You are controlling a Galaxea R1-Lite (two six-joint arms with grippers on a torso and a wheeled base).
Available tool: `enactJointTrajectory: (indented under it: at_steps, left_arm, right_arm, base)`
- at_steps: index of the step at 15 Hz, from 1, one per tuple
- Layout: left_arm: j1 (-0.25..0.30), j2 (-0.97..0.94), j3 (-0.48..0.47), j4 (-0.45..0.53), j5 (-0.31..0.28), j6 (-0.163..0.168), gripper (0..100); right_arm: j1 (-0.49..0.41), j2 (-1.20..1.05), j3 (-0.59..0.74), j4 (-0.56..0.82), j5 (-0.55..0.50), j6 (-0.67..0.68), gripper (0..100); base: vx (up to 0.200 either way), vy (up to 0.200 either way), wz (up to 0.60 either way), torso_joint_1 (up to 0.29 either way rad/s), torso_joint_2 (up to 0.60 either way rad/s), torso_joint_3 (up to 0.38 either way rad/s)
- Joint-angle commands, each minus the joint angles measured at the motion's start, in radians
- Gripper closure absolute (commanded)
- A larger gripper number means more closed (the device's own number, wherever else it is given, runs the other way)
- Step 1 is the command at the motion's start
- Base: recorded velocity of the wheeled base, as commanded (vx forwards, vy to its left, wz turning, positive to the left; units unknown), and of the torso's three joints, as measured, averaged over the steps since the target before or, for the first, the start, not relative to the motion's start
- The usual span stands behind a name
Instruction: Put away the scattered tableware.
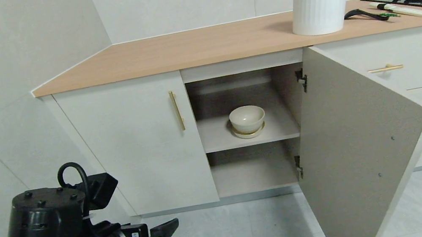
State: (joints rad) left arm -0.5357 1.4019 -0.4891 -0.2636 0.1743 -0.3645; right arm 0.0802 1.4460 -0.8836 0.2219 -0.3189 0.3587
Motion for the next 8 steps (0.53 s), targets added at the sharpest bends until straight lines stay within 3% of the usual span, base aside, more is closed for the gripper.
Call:
enactJointTrajectory:
  at_steps: [1, 5, 8]
  left_arm:
    - [0.000, 0.002, 0.000, 0.000, 0.001, -0.001, 0]
    - [0.000, -0.004, 0.000, 0.000, 0.001, -0.001, 0]
    - [0.000, -0.008, -0.002, -0.003, 0.004, -0.001, 0]
  right_arm:
    - [0.061, 0.004, 0.005, 0.002, -0.002, 0.023, 0]
    - [0.204, 0.021, 0.002, -0.001, 0.004, 0.083, 0]
    - [0.296, 0.073, -0.009, -0.084, 0.055, 0.072, 0]
  base:
    - [0.000, 0.000, 0.00, 0.000, 0.00, 0.000]
    - [0.000, 0.000, 0.00, 0.000, 0.00, 0.000]
    - [0.000, 0.000, 0.00, 0.000, 0.00, 0.000]
